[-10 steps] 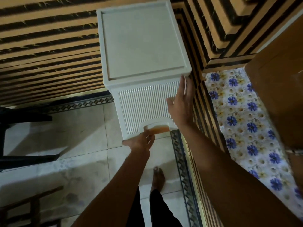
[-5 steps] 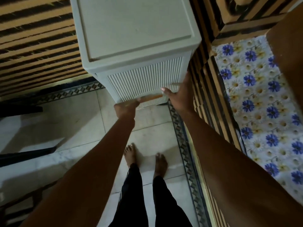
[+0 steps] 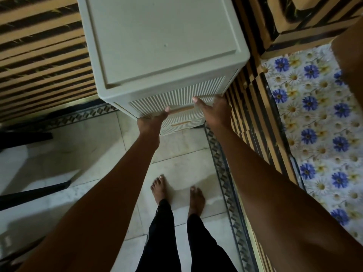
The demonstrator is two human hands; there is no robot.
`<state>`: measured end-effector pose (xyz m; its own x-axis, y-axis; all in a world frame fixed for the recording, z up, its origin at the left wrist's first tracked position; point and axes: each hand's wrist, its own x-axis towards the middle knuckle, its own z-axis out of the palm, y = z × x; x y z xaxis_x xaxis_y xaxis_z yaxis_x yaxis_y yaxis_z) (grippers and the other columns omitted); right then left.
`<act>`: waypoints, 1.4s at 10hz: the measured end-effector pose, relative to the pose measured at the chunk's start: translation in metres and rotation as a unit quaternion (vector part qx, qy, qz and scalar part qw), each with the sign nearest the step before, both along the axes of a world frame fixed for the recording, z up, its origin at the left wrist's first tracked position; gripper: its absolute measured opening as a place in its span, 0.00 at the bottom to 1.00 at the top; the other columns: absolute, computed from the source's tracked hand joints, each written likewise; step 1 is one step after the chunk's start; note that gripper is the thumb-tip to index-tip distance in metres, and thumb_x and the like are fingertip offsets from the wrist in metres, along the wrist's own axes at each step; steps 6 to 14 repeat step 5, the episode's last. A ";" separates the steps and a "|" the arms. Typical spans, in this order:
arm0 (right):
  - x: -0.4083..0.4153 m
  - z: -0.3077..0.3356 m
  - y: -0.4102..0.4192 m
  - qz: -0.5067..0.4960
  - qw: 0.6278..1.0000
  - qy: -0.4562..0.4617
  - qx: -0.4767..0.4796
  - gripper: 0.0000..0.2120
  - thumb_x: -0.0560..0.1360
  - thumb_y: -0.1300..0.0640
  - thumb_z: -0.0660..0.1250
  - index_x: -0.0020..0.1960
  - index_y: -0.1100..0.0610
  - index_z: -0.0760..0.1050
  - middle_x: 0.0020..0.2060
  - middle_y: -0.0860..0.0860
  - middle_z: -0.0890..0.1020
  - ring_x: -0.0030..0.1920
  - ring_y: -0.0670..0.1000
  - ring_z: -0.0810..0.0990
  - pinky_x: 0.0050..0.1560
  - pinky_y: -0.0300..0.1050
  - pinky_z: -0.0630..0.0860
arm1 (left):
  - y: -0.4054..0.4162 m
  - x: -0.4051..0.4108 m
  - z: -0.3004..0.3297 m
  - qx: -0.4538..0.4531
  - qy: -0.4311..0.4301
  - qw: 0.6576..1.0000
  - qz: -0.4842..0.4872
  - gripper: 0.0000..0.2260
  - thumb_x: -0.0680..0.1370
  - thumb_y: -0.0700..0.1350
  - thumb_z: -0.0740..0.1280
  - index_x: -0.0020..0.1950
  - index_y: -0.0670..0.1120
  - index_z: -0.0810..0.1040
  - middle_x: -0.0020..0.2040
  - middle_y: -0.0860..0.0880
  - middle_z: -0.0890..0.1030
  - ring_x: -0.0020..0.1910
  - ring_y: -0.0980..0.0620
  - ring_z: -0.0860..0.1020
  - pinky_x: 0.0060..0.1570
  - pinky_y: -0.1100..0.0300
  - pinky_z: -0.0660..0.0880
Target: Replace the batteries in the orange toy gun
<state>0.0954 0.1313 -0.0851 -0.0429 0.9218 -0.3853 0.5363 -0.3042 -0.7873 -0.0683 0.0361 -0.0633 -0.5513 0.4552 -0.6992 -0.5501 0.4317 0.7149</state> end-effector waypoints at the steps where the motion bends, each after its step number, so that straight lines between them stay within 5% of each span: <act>1: -0.005 0.002 -0.001 0.011 0.999 -0.021 -0.021 0.28 0.70 0.32 0.74 0.56 0.52 0.74 0.45 0.45 0.72 0.48 0.49 0.72 0.46 0.42 0.71 | -0.001 0.001 -0.003 -0.002 0.004 1.000 -0.008 0.17 0.70 0.40 0.81 0.50 0.48 0.76 0.52 0.52 0.82 0.50 0.55 0.79 0.66 0.49 0.74; 2: -0.005 0.003 -0.004 0.012 0.999 -0.021 -0.021 0.39 0.75 0.37 0.73 0.74 0.62 0.70 0.68 0.59 0.78 0.69 0.58 0.76 0.65 0.50 0.77 | -0.002 0.003 -0.002 -0.001 0.002 1.000 -0.001 0.16 0.70 0.41 0.81 0.50 0.48 0.75 0.51 0.52 0.81 0.52 0.52 0.80 0.68 0.47 0.73; 3: -0.002 0.013 -0.010 0.013 0.999 -0.001 -0.049 0.36 0.78 0.44 0.73 0.77 0.64 0.68 0.73 0.61 0.74 0.73 0.60 0.74 0.70 0.54 0.75 | -0.004 0.004 -0.002 -0.012 -0.006 1.000 0.025 0.18 0.68 0.43 0.82 0.51 0.46 0.76 0.52 0.50 0.82 0.57 0.47 0.80 0.69 0.46 0.74; 5: 0.011 0.044 -0.039 0.001 0.999 0.045 -0.014 0.19 0.78 0.57 0.74 0.67 0.62 0.78 0.60 0.56 0.84 0.60 0.51 0.82 0.52 0.34 0.76 | -0.021 0.023 0.012 -0.034 0.065 0.997 -0.011 0.10 0.73 0.42 0.75 0.37 0.43 0.76 0.36 0.46 0.76 0.37 0.50 0.74 0.44 0.53 0.74; 14: 0.011 0.044 -0.039 0.001 0.999 0.045 -0.014 0.19 0.78 0.57 0.74 0.67 0.62 0.78 0.60 0.56 0.84 0.60 0.51 0.82 0.52 0.34 0.76 | -0.021 0.023 0.012 -0.034 0.065 0.997 -0.011 0.10 0.73 0.42 0.75 0.37 0.43 0.76 0.36 0.46 0.76 0.37 0.50 0.74 0.44 0.53 0.74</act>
